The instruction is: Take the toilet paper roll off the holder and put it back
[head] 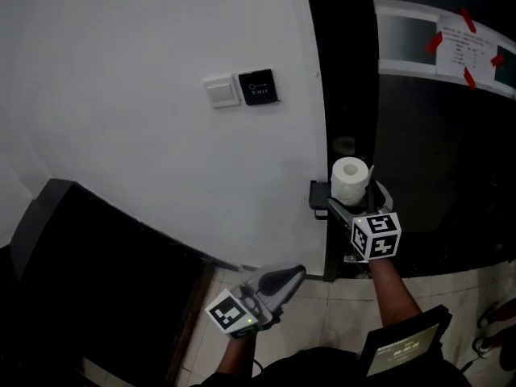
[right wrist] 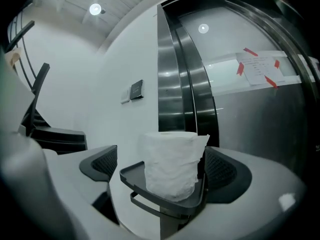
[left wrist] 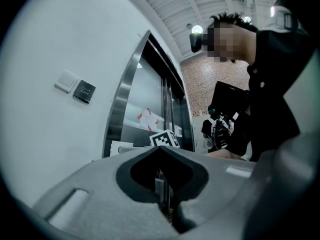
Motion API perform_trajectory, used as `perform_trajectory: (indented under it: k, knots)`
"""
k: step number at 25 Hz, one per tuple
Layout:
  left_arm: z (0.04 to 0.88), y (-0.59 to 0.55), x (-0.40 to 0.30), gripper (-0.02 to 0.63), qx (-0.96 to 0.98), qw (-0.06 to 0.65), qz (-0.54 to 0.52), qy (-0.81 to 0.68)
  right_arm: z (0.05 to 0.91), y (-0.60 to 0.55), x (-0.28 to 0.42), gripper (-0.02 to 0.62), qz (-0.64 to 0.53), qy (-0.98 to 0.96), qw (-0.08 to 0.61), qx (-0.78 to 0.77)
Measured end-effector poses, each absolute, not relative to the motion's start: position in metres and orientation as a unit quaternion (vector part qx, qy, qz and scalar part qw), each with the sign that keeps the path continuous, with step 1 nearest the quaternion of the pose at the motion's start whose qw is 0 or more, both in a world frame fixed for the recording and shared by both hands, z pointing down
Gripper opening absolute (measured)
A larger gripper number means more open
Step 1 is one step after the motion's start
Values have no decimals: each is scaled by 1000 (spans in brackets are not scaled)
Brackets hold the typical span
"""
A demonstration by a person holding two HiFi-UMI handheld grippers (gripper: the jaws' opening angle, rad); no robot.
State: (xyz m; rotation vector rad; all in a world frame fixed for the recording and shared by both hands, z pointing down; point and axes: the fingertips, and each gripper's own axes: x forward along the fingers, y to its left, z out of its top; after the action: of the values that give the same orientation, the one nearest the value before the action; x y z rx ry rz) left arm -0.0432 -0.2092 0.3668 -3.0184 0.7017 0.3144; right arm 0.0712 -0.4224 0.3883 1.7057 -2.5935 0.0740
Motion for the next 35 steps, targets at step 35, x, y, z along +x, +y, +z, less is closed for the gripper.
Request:
perform_trajectory:
  k: [35]
  knots:
    - [371, -198, -60, 2, -967, 8, 97, 236, 329, -368, 82, 437, -32, -863, -88, 496]
